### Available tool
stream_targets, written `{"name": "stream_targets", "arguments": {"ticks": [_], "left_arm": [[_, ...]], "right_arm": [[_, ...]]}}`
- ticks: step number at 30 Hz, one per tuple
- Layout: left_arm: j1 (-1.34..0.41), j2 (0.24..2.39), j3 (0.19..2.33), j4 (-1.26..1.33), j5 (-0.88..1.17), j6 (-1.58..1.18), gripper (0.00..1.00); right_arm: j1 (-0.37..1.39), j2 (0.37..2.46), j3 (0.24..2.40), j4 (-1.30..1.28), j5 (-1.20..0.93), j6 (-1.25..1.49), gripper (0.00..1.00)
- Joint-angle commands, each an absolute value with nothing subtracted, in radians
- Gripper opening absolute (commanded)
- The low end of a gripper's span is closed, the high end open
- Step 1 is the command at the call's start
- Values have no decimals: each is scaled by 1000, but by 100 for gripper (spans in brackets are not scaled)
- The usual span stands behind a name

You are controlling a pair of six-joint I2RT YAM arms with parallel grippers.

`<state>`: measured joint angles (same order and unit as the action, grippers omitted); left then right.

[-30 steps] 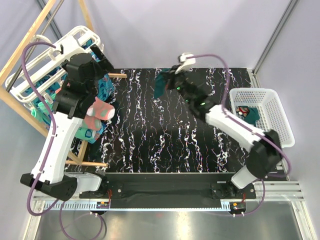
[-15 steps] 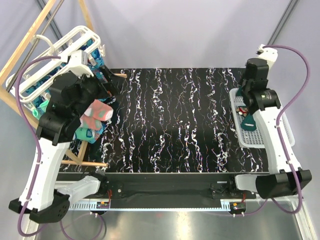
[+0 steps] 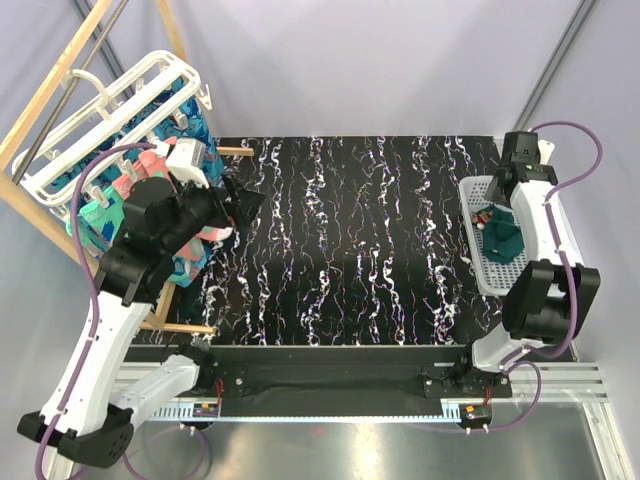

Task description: Remove the socks clipped to the hanger

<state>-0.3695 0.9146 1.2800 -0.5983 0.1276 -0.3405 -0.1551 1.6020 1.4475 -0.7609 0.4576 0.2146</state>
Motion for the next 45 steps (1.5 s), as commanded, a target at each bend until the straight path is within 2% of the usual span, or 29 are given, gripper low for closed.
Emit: {"name": "stream_targets", "arguments": {"ticks": [1,5,9,14,18,25,32,45], "left_arm": [[-373,826,1227,-453,103,-295,99],[-322,750,1118,-361,115,-310,99],[-321,715,1111,-363,39,-299,99],[-322,698,1137,-408,3,-296,99],[-321,683,1186,-481,-34,-296,99],[-321,689,1304,-567,-6,-325,99],[-321,729,1454,-712,-38,-310,99],[-321,746,1502,-796,-107,-288,99]], "right_arm": [[-118,1423,1513,-697,278,250,75],[-7,1332,1433,-516,63,273,84],[202,1322,1364,-295,35,261,89],[396,1382,1266,-8,-67,264,93],[541,1492,1311,168,-91,218,100],[716,1756,1512,293,-207,129,100],[808,1907,1643,396,-288,126,100],[983,2135,1899,348,-104,83,97]]}}
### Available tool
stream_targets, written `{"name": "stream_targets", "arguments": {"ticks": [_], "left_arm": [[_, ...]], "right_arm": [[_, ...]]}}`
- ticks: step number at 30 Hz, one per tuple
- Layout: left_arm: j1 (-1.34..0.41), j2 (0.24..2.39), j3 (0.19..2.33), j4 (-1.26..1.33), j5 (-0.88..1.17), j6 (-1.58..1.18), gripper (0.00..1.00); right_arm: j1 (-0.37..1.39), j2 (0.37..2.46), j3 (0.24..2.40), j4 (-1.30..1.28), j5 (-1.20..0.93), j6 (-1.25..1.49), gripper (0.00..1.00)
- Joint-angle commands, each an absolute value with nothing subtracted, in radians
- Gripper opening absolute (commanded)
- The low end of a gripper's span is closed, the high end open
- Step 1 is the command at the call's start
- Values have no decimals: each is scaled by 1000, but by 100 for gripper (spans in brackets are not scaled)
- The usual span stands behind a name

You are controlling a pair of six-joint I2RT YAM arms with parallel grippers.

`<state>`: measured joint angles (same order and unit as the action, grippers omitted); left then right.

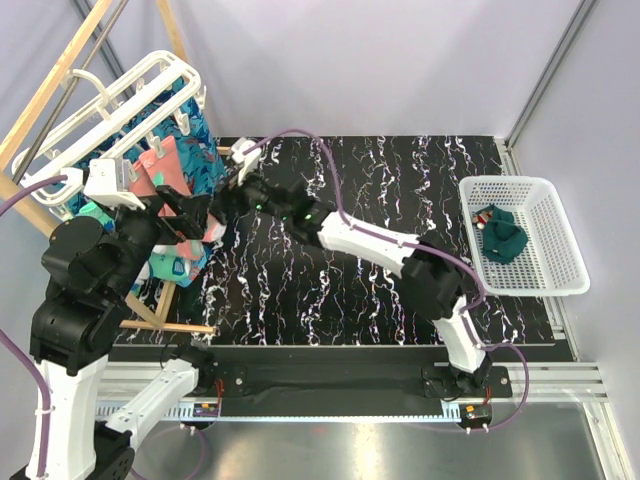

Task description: Remove the socks clipped to the hanger

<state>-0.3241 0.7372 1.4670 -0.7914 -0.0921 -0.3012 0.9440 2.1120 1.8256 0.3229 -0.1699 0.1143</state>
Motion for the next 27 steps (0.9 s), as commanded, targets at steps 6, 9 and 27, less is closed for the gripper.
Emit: {"name": "stream_targets", "arguments": {"ticks": [6,9,27], "left_arm": [[-321,749,1581,-886,-146,-252,99],[-321,730,1609,-910,-153,-249,99],[-321,732,1686,-1000,-229,-256,91]], "right_arm": [[1051,2252,2074,259,-72,52,88],[1074,2315,2149,265,-34,38,82],[1086,2350,2160,294,58,-48,0]]}}
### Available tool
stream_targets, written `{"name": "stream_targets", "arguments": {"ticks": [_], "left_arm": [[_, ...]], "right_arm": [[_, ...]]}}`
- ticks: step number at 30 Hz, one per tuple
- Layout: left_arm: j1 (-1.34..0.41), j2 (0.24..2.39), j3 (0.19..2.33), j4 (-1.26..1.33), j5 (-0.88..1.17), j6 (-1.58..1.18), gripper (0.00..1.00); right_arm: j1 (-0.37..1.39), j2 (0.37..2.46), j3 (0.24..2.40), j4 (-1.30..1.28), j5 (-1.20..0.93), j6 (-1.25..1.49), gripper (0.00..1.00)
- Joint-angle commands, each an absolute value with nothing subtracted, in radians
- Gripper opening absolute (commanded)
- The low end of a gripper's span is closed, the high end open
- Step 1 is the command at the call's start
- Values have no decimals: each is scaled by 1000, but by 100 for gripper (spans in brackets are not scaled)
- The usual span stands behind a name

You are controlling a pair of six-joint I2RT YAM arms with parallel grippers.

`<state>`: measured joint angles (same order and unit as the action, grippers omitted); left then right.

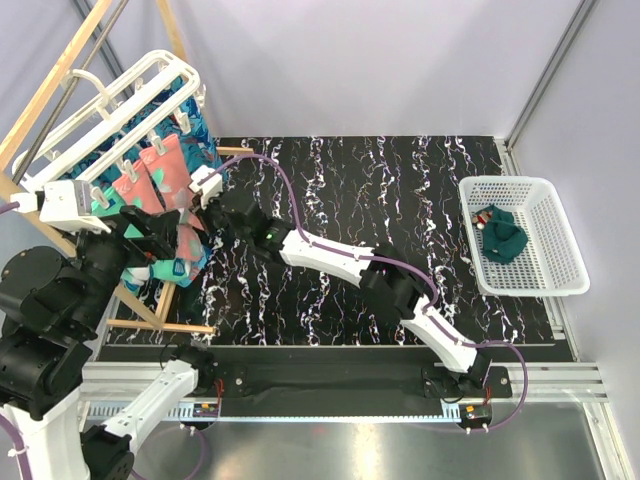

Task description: Remove the socks clipped to the hanger

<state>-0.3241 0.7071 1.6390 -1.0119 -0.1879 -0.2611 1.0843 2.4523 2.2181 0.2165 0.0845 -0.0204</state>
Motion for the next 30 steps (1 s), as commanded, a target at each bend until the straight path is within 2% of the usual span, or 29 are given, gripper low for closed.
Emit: {"name": "stream_targets", "arguments": {"ticks": [1,5,6,7,10,11,14,15,18,22,24,27,28,30], "left_arm": [[-322,738,1698,-1003,-229,-258,91],[-321,778,1753,-1029,-245,-265,91],[-321,782,1755,-1029,-242,-268,91],[-322,785,1756,-1029,-238,-271,91],[-321,793,1759,-1028,-215,-278,91],[-321,792,1758,-1025,-206,-281,91],[-321,790,1758,-1017,-193,-287,91],[-321,792,1759,-1016,-189,-287,91],[-321,790,1763,-1017,-172,-285,91],[-321,779,1784,-1026,-160,-275,92],[-322,782,1819,-1048,-160,-265,92],[-322,782,1856,-1072,-163,-264,92],[-322,784,1865,-1086,-166,-265,92],[-322,784,1888,-1100,-186,-265,92]], "right_arm": [[1086,2341,2148,296,52,-49,0],[1086,2310,2114,279,19,-25,0],[1085,2306,2106,282,8,-17,4],[1085,2301,2100,287,-26,-6,27],[1086,2307,2091,298,-95,29,47],[1086,2313,2095,308,-106,32,59],[1086,2348,2137,313,-81,38,78],[1086,2368,2144,311,-71,38,88],[1085,2399,2189,316,-55,12,98],[1086,2465,2273,287,-32,5,100],[1086,2483,2289,307,-23,5,97],[1086,2502,2312,319,-40,6,86],[1085,2505,2316,321,-41,5,73],[1086,2500,2306,330,-35,5,57]]}}
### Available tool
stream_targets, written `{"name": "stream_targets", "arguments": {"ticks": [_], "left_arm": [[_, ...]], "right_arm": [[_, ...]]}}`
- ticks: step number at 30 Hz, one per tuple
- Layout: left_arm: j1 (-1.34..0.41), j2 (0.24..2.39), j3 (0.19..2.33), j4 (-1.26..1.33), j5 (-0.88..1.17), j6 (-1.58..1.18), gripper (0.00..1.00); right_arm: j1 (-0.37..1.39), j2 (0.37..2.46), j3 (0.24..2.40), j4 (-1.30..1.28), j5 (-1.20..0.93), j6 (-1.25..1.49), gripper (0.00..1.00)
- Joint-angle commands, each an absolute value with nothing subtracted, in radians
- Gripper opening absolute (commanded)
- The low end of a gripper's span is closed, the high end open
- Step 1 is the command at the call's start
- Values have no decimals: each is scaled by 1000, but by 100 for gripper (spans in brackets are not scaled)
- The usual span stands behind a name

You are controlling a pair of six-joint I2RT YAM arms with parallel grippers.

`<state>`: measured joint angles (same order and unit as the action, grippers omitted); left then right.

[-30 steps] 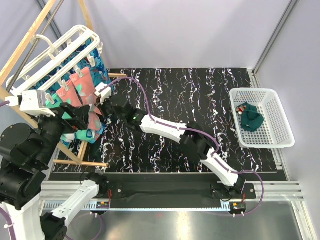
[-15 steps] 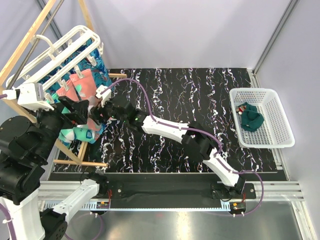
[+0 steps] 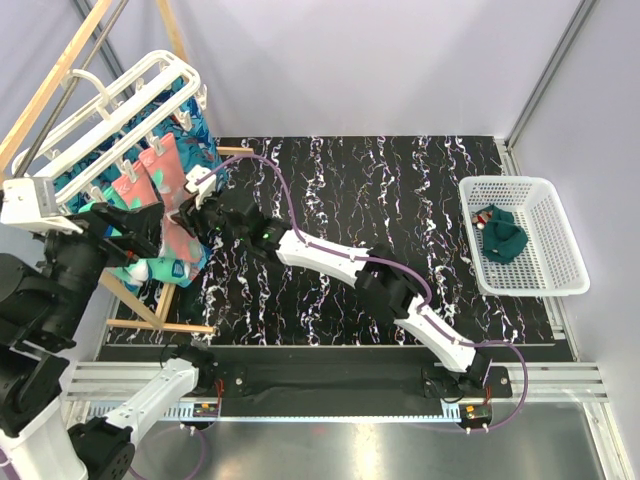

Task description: Remove the socks clipped to the hanger

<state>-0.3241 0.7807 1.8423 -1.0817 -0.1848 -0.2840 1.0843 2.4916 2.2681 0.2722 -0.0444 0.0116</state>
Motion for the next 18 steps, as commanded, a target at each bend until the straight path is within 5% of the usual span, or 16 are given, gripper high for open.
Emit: {"name": "stream_targets", "arguments": {"ticks": [1,8,18], "left_arm": [[-322,782,1891,-1106,-195,-264,91],[-322,768,1841,-1068,-238,-285,91],[-321,776,1796,-1033,-229,-319,93]], "right_arm": [[1086,2497,2298,337,-37,5,49],[1086,2436,2205,350,-106,-29,0],[1072,2298,2033,397,-89,-28,0]]}}
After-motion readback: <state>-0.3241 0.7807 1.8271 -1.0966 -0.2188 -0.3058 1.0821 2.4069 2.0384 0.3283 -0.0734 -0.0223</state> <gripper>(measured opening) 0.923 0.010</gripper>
